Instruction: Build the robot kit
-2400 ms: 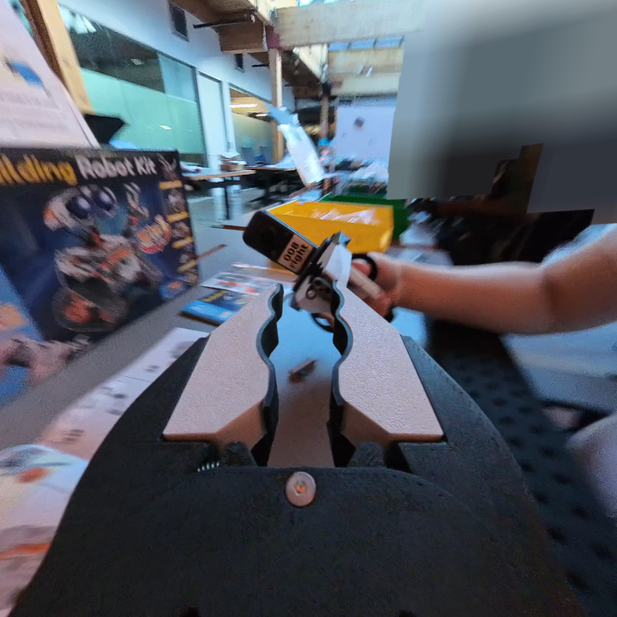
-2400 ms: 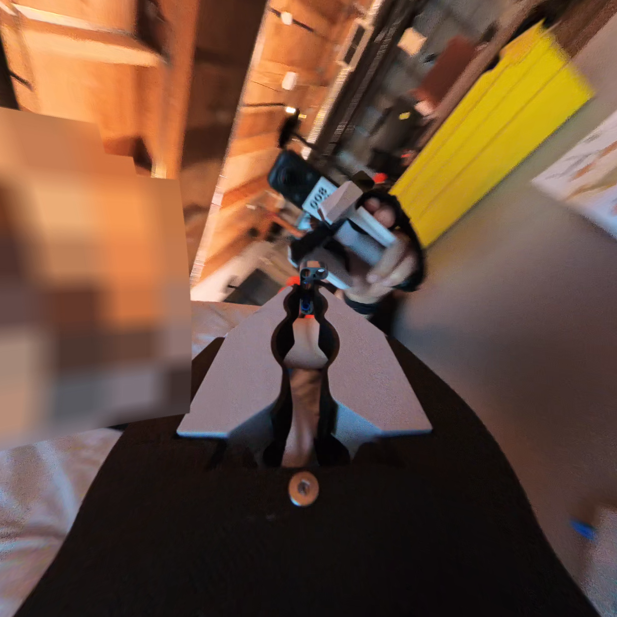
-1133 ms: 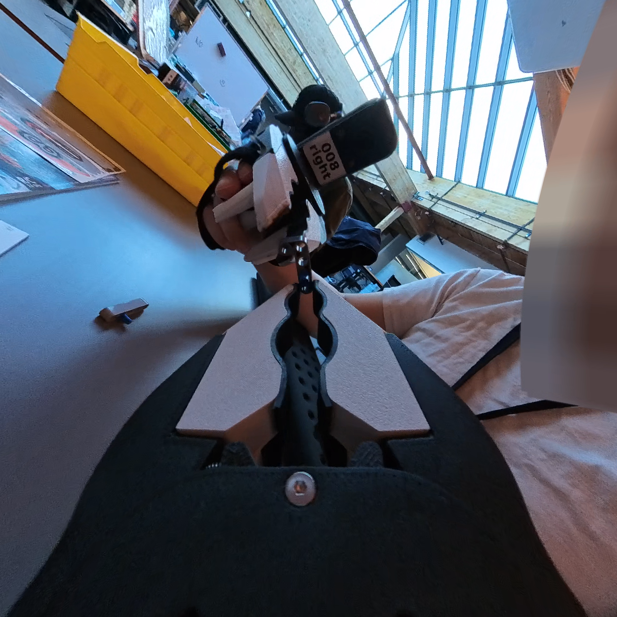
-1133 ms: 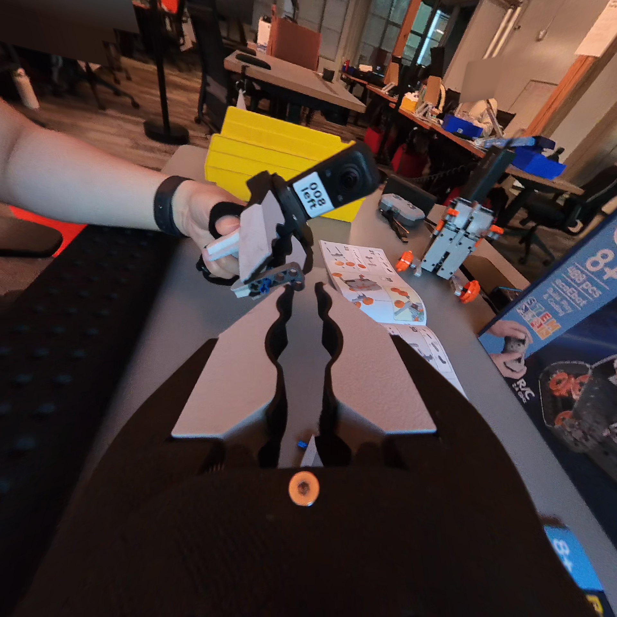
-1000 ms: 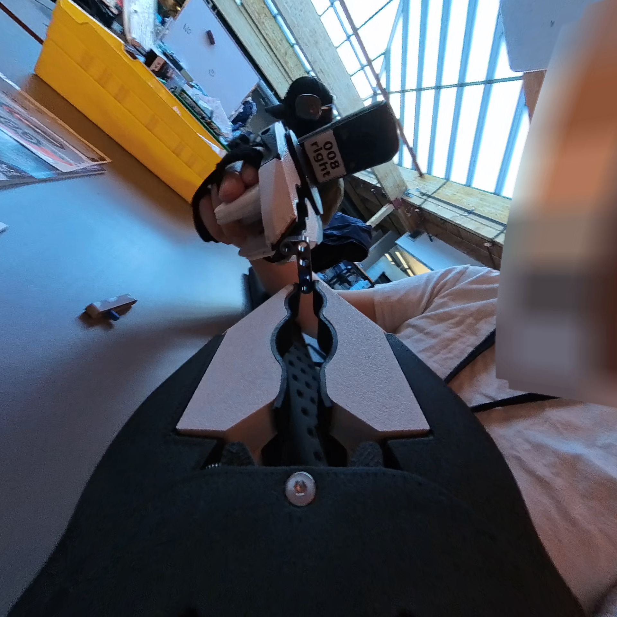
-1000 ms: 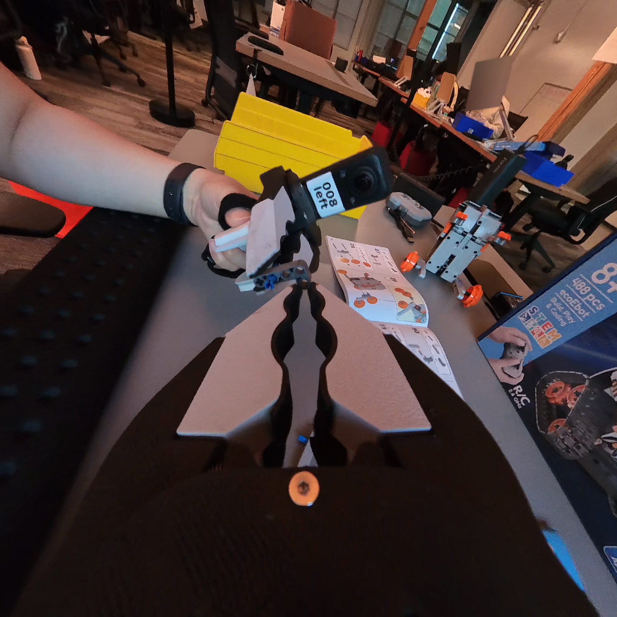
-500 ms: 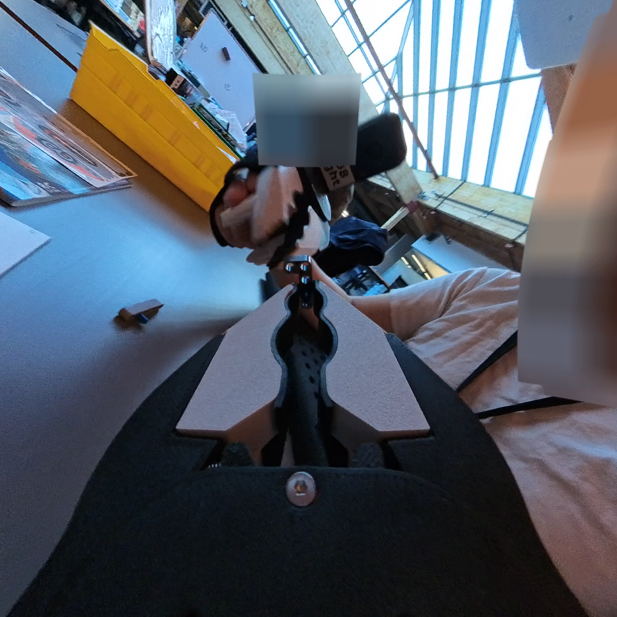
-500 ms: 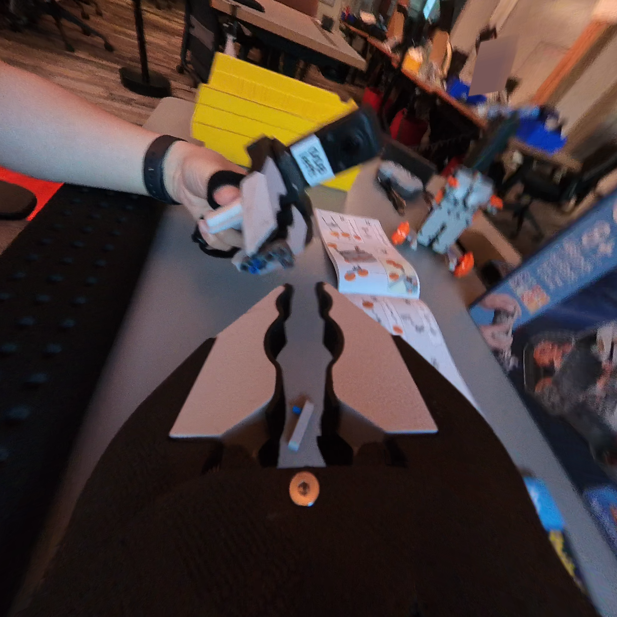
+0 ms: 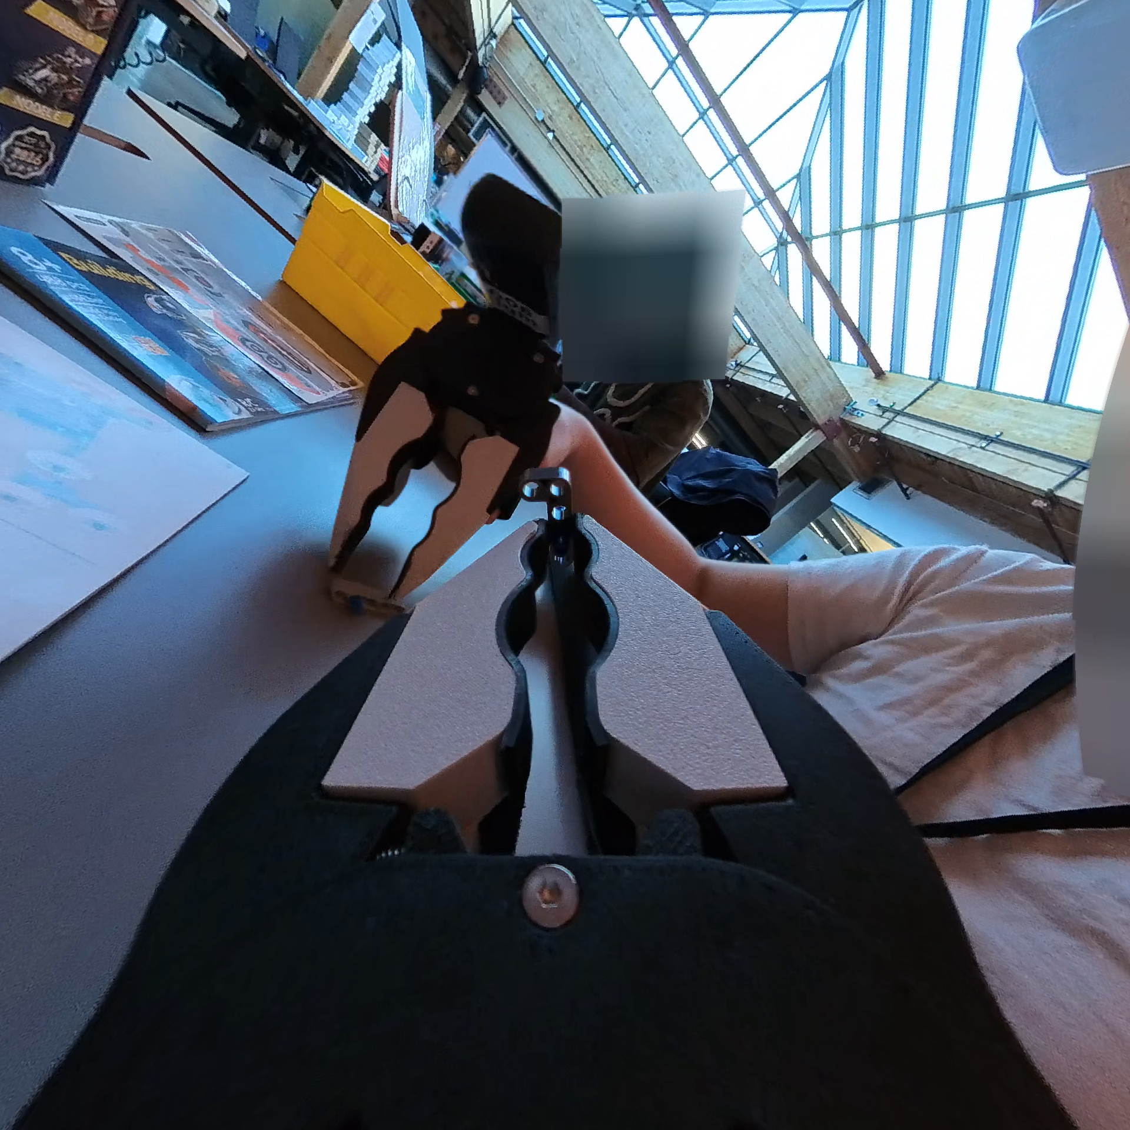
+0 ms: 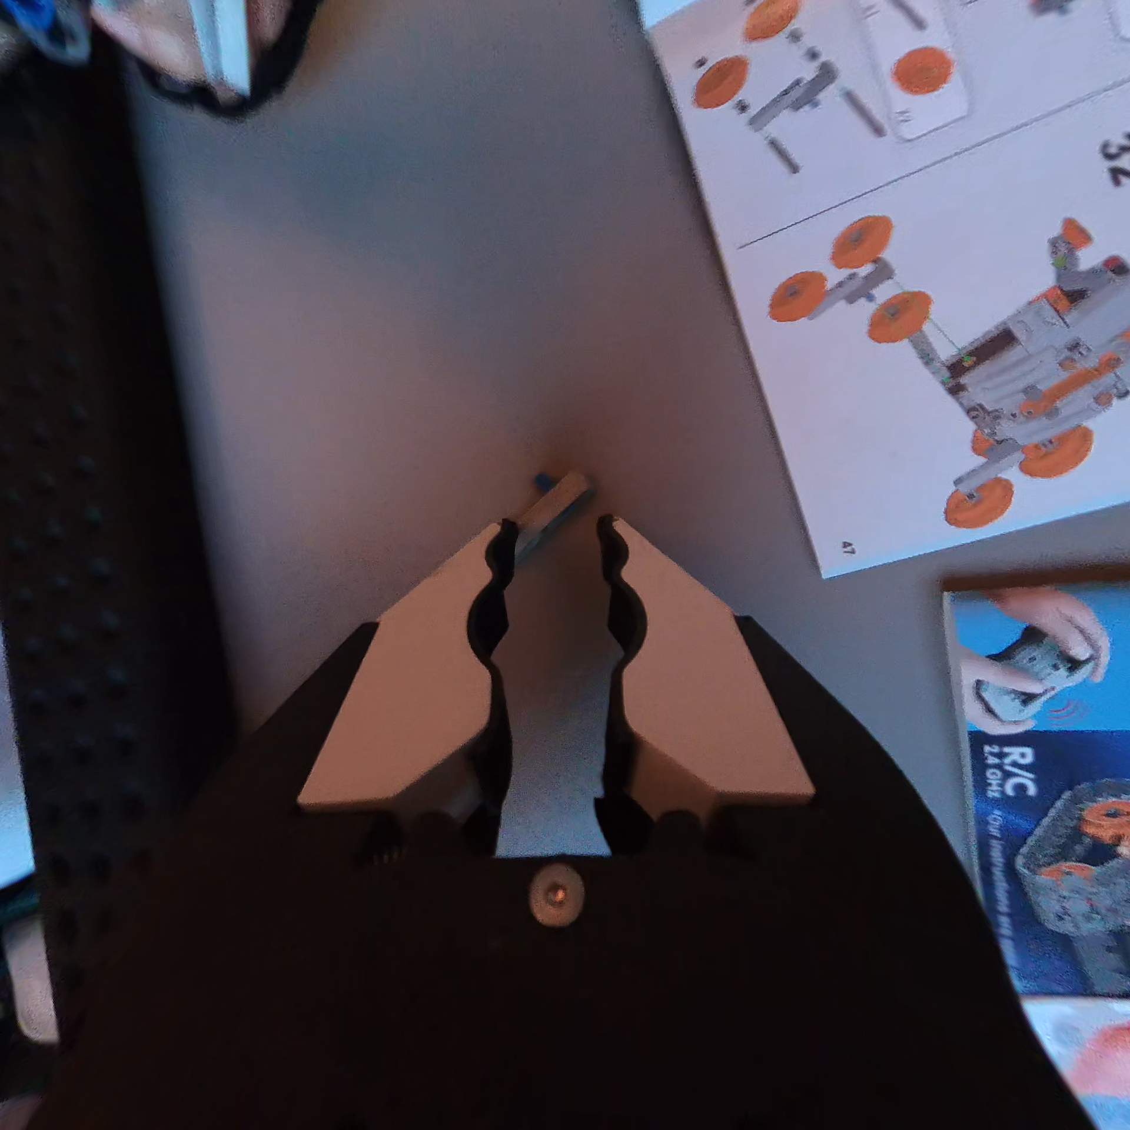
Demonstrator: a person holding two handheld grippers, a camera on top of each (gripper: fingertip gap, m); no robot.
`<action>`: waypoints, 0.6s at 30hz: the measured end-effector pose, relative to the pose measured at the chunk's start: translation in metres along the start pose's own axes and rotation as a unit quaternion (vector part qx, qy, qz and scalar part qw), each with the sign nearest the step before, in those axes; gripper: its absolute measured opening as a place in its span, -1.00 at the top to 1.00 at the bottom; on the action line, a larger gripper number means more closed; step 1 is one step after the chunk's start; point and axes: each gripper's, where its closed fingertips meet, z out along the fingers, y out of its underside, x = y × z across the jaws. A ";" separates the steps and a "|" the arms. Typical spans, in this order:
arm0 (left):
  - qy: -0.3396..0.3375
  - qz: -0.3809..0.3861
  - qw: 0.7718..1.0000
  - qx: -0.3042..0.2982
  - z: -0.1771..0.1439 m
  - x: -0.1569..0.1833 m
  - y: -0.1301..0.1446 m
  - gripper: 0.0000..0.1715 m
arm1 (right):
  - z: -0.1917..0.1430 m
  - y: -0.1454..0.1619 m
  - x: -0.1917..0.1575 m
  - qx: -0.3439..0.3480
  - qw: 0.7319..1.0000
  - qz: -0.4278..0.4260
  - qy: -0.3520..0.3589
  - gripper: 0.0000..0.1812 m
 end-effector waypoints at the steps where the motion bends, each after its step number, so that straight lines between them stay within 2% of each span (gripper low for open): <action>1: -0.001 -0.002 1.000 -0.001 0.000 -0.001 0.000 0.95 | 0.000 0.001 -0.002 -0.014 1.000 -0.005 0.002 0.71; 3: -0.011 0.001 1.000 0.001 -0.002 -0.006 0.000 0.96 | 0.003 -0.004 -0.003 -0.013 0.999 0.041 -0.008 0.69; 5: -0.018 -0.002 1.000 0.005 -0.005 -0.010 -0.001 0.96 | 0.006 -0.006 0.000 -0.011 0.998 0.061 0.004 0.84; 11: -0.051 0.045 0.997 0.022 -0.018 -0.012 -0.019 0.95 | 0.000 -0.003 0.004 -0.007 0.996 -0.019 0.085 0.92; 15: -0.084 0.040 0.993 0.072 -0.020 -0.017 -0.051 0.96 | -0.034 -0.006 0.038 0.061 0.987 0.004 0.150 0.93; 18: -0.130 0.052 0.982 0.124 -0.015 -0.027 -0.081 0.96 | -0.064 0.008 0.066 0.053 0.976 0.025 0.208 0.93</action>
